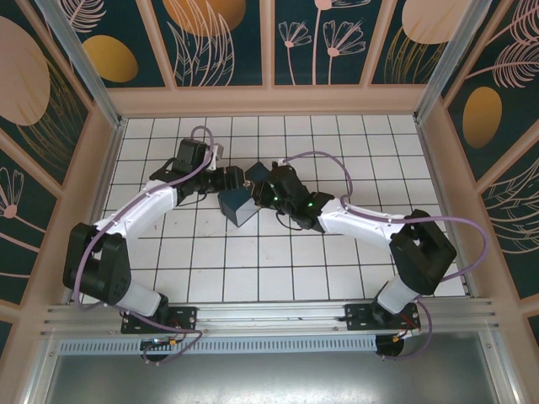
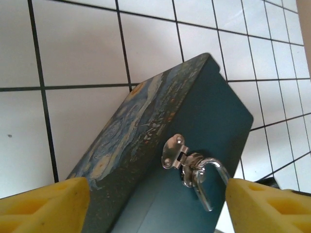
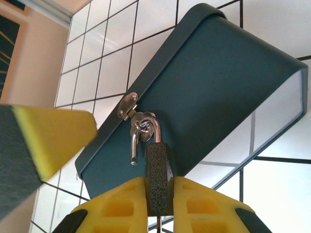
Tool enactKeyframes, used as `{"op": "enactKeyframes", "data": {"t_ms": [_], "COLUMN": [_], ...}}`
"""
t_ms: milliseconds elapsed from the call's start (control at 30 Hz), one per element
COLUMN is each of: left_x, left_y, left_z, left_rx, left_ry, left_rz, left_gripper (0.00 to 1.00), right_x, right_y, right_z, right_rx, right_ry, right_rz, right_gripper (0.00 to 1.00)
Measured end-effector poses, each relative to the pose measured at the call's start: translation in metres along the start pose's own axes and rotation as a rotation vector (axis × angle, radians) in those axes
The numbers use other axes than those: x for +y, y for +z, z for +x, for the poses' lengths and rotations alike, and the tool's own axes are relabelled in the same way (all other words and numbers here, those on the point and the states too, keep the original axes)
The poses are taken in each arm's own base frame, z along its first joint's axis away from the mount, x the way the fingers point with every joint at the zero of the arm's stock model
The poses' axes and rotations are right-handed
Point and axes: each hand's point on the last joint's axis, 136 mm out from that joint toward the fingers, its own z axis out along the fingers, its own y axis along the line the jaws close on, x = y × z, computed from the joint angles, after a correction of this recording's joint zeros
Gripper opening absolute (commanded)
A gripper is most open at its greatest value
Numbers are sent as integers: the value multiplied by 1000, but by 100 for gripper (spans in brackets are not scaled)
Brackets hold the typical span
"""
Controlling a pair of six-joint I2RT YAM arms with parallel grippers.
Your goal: Unlock a padlock with a key
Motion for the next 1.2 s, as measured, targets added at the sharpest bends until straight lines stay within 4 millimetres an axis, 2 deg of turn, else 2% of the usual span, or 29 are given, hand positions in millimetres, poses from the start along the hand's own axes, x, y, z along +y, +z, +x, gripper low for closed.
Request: {"op": "enactKeyframes", "data": {"t_ms": [133, 433, 667, 767, 900, 1067, 1200], "left_x": [-8, -39, -27, -21, -15, -10, 1], "left_y": [7, 11, 15, 18, 25, 25, 20], "left_z": [13, 31, 27, 27, 29, 28, 17], "left_rx": [51, 118, 85, 81, 88, 91, 71], "left_ry": [-16, -68, -79, -78, -85, -95, -125], "left_rz": [82, 252, 189, 165, 141, 140, 130], "left_gripper": [62, 60, 56, 56, 59, 62, 63], "right_x": [-3, -10, -15, -14, -12, -13, -19], "right_y": [0, 0, 7, 7, 8, 18, 25], "right_z": [-7, -19, -21, -32, -49, -53, -58], "right_rx": [-43, -160, -170, -202, -270, -295, -277], "right_ry": [38, 78, 87, 113, 150, 149, 146], "right_rz": [20, 100, 118, 98, 51, 30, 24], "right_gripper": [0, 1, 0, 0, 2, 3, 3]}}
